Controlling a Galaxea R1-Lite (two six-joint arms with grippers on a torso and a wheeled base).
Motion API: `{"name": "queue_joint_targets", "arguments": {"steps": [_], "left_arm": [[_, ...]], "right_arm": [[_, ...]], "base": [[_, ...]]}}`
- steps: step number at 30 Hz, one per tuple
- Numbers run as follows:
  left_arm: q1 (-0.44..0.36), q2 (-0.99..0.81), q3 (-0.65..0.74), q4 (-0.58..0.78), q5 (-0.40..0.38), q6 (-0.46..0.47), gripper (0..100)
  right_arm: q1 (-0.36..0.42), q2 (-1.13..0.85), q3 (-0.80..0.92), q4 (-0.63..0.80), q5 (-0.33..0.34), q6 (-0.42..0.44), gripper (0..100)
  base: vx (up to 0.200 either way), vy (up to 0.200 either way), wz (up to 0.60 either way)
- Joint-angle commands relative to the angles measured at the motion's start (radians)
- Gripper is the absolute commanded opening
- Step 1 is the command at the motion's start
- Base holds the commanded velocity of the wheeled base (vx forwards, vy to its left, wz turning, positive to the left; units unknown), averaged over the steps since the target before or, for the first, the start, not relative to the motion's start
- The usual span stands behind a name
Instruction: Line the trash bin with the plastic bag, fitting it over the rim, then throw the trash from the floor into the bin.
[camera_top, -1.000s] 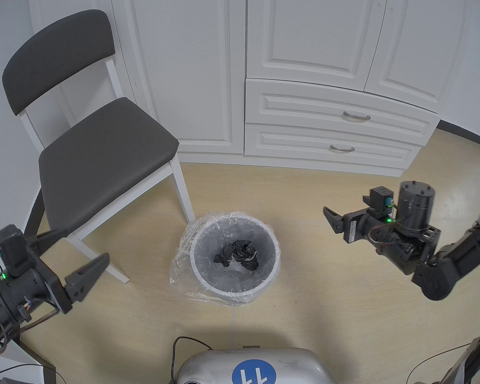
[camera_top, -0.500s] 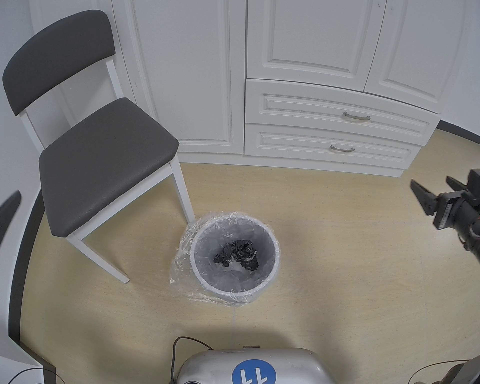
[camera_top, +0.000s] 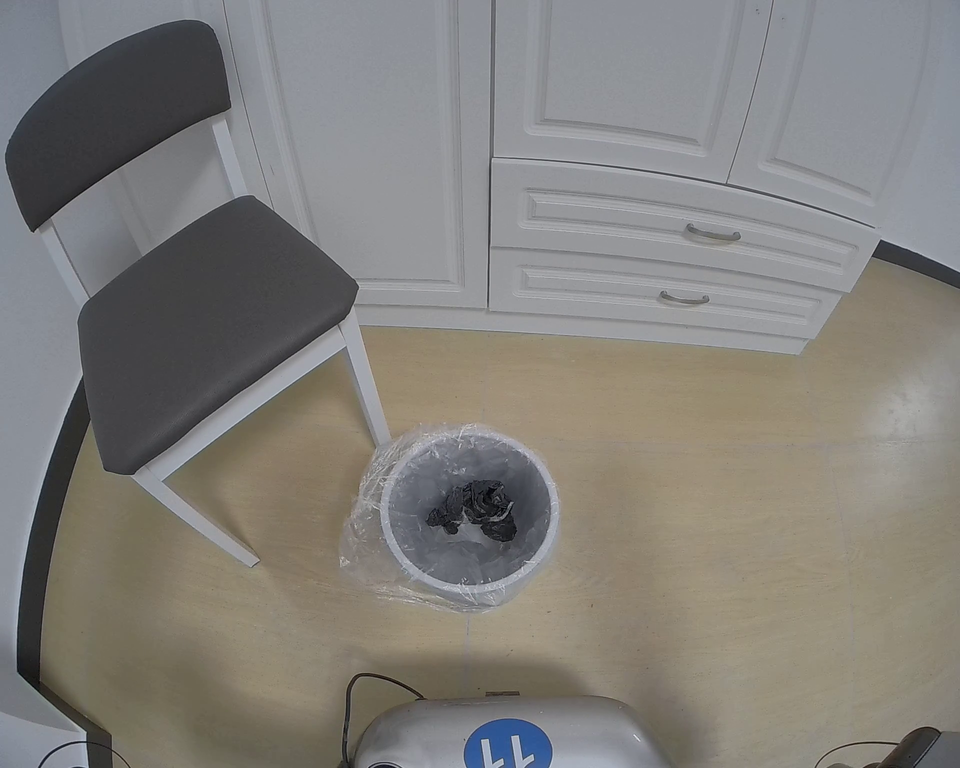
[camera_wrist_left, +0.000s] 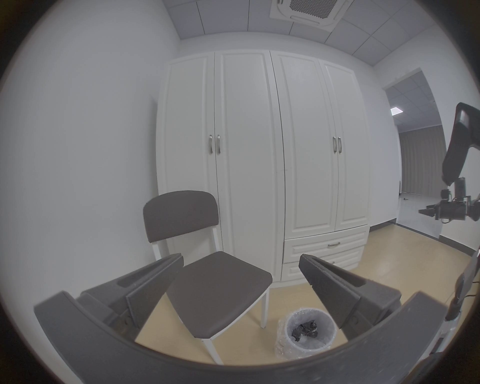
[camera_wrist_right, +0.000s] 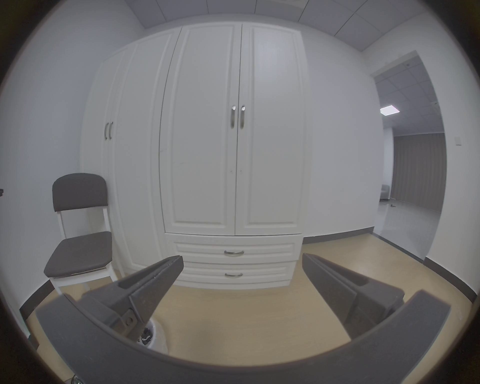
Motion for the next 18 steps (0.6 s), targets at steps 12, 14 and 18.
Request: {"name": "queue_joint_targets", "arguments": {"steps": [12,14,18], "left_arm": [[0.104,-0.254,-0.002,0.083,-0.009,-0.002,100],[0.113,-0.271,-0.008,0.093,-0.009,-0.002,100],[0.130,-0.310,-0.004,0.112,-0.010,-0.002,100]], "right_arm": [[-0.181,-0.639,0.044,0.323,0.010,-0.001,100],[-0.202,-0.662,0.047,0.323,0.011,0.003,100],[-0.219,-0.710,0.054,0.326,0.048,0.004,100]], "base": [[0.000,0.000,0.00],[0.000,0.000,0.00],[0.000,0.000,0.00]]}}
